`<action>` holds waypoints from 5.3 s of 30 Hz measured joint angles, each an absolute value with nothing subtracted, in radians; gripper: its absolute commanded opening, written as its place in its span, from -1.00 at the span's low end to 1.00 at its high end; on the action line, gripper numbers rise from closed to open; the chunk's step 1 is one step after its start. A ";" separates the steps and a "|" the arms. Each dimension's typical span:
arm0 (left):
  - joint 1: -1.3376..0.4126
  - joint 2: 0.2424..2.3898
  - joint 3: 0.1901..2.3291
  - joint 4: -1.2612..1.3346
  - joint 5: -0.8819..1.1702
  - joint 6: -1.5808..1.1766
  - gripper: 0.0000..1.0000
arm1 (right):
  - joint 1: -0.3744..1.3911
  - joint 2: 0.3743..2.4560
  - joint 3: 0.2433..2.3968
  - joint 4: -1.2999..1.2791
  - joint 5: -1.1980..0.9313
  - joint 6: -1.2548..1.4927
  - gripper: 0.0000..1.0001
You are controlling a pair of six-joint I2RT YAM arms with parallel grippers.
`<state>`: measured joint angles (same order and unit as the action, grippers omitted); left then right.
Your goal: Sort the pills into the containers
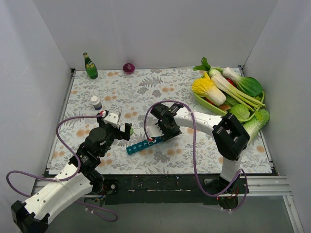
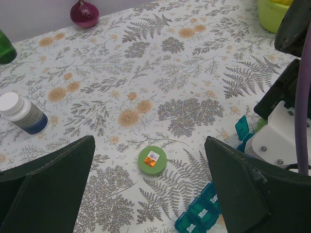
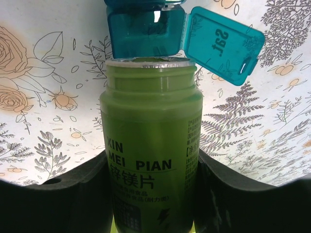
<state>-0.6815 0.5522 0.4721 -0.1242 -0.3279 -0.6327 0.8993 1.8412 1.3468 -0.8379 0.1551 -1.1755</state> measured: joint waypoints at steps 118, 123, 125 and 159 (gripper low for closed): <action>-0.677 0.537 0.472 -0.128 -0.317 -0.632 0.96 | 0.942 1.858 1.365 -0.849 0.206 -1.127 -0.97; -0.677 0.549 0.472 -0.128 -0.316 -0.632 0.96 | 0.934 1.826 1.351 -0.830 0.196 -1.124 -0.97; -0.677 0.553 0.472 -0.128 -0.316 -0.633 0.96 | 0.929 1.814 1.345 -0.825 0.188 -1.120 -0.97; -0.467 1.303 0.813 -0.526 -0.092 -1.327 0.95 | 0.514 1.195 0.876 -0.175 -0.835 -0.379 -0.97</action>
